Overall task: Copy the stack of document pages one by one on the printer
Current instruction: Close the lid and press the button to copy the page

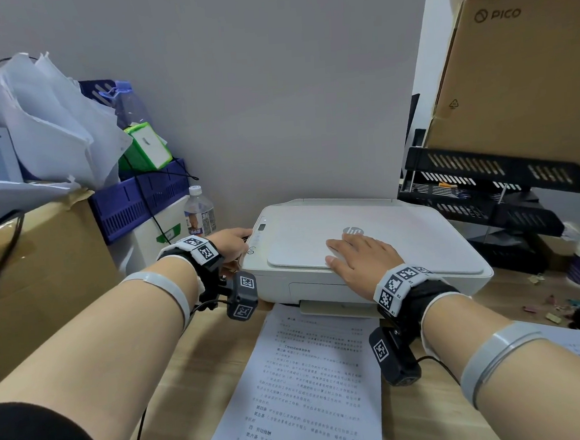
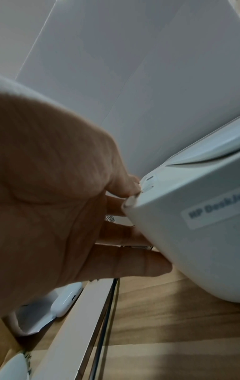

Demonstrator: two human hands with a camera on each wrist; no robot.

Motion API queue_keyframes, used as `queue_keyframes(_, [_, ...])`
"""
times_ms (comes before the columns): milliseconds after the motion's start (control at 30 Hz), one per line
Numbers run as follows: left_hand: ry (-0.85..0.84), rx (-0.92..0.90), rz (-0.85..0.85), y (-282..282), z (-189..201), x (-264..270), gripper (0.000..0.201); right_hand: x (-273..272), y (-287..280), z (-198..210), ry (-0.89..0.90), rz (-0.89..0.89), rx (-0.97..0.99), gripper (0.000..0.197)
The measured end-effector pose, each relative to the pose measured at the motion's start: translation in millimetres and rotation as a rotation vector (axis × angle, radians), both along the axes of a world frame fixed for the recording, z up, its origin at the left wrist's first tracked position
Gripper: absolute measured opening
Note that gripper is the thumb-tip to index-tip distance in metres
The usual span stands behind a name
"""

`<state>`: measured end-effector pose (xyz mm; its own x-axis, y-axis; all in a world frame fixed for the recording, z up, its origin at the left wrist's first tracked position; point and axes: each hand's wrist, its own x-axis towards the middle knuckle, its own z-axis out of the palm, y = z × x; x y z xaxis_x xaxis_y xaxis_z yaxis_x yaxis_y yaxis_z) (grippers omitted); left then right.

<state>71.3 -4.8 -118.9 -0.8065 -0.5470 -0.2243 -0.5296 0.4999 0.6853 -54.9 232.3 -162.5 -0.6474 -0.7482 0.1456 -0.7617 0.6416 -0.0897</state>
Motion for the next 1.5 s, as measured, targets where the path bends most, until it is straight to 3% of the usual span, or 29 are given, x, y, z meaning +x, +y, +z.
queue_keyframes(833, [0.0,-0.02,-0.007,-4.1,-3.2,-3.9,0.049,-1.5,-1.2,0.3,-0.018,-0.001,0.009,0.055])
queue_keyframes(1500, [0.088,0.219,0.054,-19.0,-16.0,-10.1,0.045,-14.5,1.3,14.6,-0.173,0.021,-0.068,0.073])
